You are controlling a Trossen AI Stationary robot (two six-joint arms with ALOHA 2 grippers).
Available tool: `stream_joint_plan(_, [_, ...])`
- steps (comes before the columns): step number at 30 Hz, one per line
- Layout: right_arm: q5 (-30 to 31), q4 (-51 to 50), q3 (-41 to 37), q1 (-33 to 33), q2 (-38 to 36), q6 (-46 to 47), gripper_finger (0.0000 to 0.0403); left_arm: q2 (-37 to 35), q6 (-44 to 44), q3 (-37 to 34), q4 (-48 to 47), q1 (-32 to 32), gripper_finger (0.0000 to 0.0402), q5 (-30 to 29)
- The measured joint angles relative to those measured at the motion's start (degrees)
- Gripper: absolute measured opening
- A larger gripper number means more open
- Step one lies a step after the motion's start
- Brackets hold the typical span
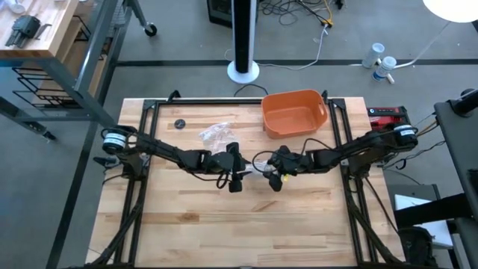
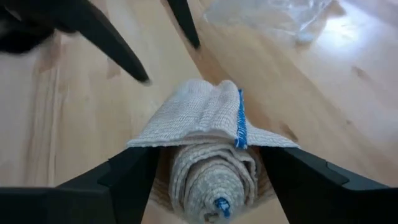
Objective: Roll bandage
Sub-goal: Roll the brown bandage
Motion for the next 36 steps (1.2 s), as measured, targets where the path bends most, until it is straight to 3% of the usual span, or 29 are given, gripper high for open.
stream_joint_plan(7, [0.02, -1.02, -0.02, 0.11, -0.01, 1.76, 0.0269, 5.11, -0.12, 2.06, 3.07, 0.26, 0.0135, 0.02])
stream_joint_plan(13, [0.02, -2.58, 0.1, 0.11, 0.27, 2.84, 0.0285, 7.93, -0.97, 4.15, 2.09, 0.38, 0.0122, 0.02])
stream_joint_plan(22, [-0.03, -14.48, 3.38, 0.71, 0.14, 3.93, 0.0304, 10.14, -3.44, 5.26, 0.63, 0.82, 0.0116, 0.02])
stream_joint_plan(36, [-0.6, -33.39, 9.89, 3.78, -0.34, 3.46, 0.0303, 10.14, -4.08, 5.21, -0.09, 1.24, 0.0105, -0.13])
